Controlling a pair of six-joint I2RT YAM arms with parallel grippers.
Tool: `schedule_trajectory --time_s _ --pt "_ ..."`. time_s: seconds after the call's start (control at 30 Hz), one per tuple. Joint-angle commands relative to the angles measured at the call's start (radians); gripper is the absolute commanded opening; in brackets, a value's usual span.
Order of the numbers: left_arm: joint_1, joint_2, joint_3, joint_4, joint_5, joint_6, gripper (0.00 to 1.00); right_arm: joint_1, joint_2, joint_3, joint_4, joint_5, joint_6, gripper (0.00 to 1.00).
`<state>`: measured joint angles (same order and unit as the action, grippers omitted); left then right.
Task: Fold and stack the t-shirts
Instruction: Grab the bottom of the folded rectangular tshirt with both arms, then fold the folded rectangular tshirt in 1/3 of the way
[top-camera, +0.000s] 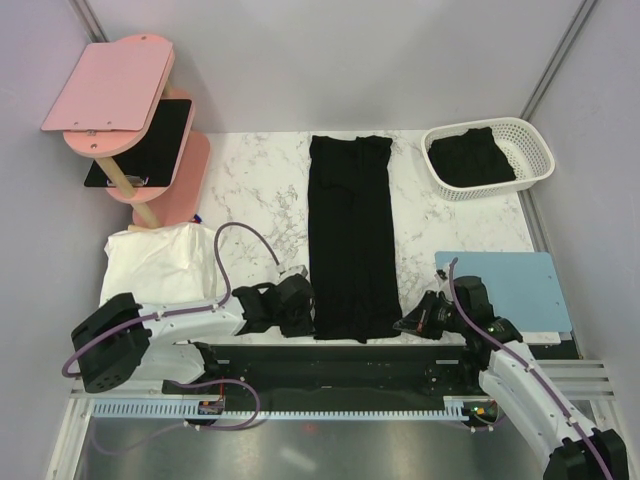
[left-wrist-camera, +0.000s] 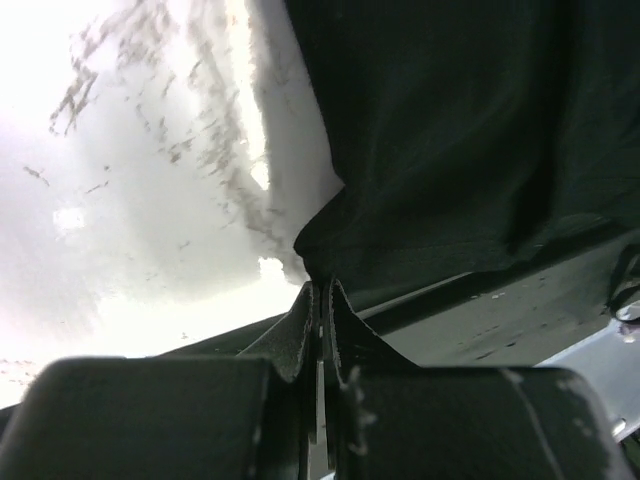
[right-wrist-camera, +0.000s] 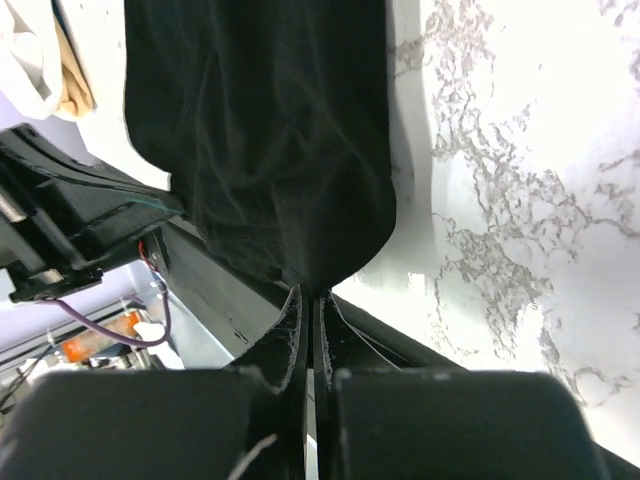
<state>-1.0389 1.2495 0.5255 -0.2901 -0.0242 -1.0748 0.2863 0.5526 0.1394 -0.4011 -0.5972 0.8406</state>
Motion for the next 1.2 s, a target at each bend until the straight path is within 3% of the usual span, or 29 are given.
schedule_trajectory --time_s 0.0,0.4,0.73,1.17 --pt "-0.007 -0.019 0.134 -0.092 -0.089 0.044 0.02 0.005 0.033 0.092 -0.018 0.033 -0.067 0.0" --pt "0.051 0.097 0.453 -0.253 -0.203 0.187 0.02 0.004 0.43 0.431 0.073 0.283 -0.376 0.0" --pt "0.264 0.203 0.58 -0.261 -0.145 0.331 0.02 0.007 0.743 0.661 0.234 0.352 -0.448 0.0" --pt "0.43 0.448 0.833 -0.247 -0.051 0.473 0.02 0.005 1.144 0.973 0.303 0.39 -0.488 0.0"
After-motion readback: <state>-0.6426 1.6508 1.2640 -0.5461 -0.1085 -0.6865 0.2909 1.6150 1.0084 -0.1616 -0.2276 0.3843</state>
